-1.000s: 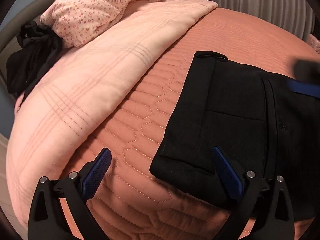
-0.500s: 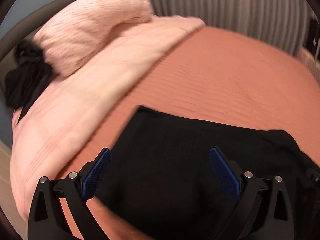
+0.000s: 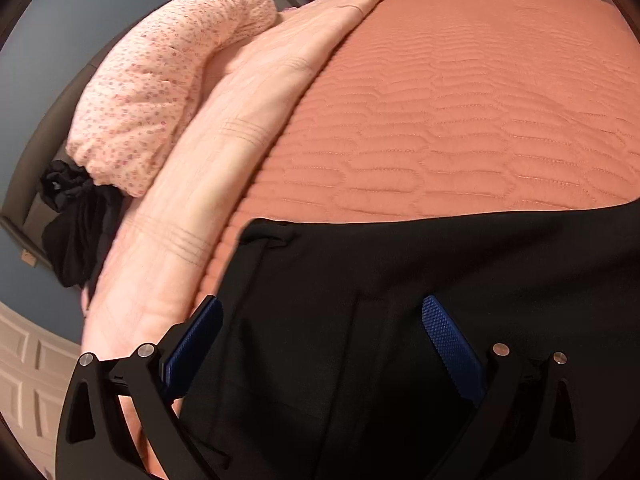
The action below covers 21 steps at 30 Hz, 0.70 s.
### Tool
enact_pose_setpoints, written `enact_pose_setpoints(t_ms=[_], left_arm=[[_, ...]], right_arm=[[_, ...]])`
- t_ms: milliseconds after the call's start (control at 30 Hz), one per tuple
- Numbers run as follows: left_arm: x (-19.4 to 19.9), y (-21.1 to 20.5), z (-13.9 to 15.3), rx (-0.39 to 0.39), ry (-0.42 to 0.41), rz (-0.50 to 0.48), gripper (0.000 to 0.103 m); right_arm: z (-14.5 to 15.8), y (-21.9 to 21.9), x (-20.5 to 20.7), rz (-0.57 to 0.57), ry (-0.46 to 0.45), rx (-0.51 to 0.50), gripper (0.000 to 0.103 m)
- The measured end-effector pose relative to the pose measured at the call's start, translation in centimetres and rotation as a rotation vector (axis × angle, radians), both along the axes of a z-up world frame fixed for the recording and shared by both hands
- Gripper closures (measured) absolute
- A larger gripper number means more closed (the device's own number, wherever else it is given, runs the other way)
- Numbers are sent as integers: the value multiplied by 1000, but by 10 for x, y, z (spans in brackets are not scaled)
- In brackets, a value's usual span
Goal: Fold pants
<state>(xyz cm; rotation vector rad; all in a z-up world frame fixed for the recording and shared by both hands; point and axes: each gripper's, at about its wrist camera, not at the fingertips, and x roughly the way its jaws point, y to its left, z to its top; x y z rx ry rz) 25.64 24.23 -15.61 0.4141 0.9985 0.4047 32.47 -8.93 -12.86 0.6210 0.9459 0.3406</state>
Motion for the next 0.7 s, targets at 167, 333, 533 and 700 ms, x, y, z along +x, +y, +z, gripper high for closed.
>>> enact_pose_setpoints(t_ms=[167,333,533,700], left_arm=[[-28,5,14,65,-49,-14,5],[-36,23,-1,82,-11,46,9],[-90,-51,30,-78,-49,-158,5],[-109,-54,-18,117,-27,-173,5]], right_arm=[[-22,17,-26,227,5,-172,103],[14,-44,-65,59,-58,-64,96],[-26,-172,-221,-18,29,-230,103],[-7,-229,-278,-87,73,-396,98]])
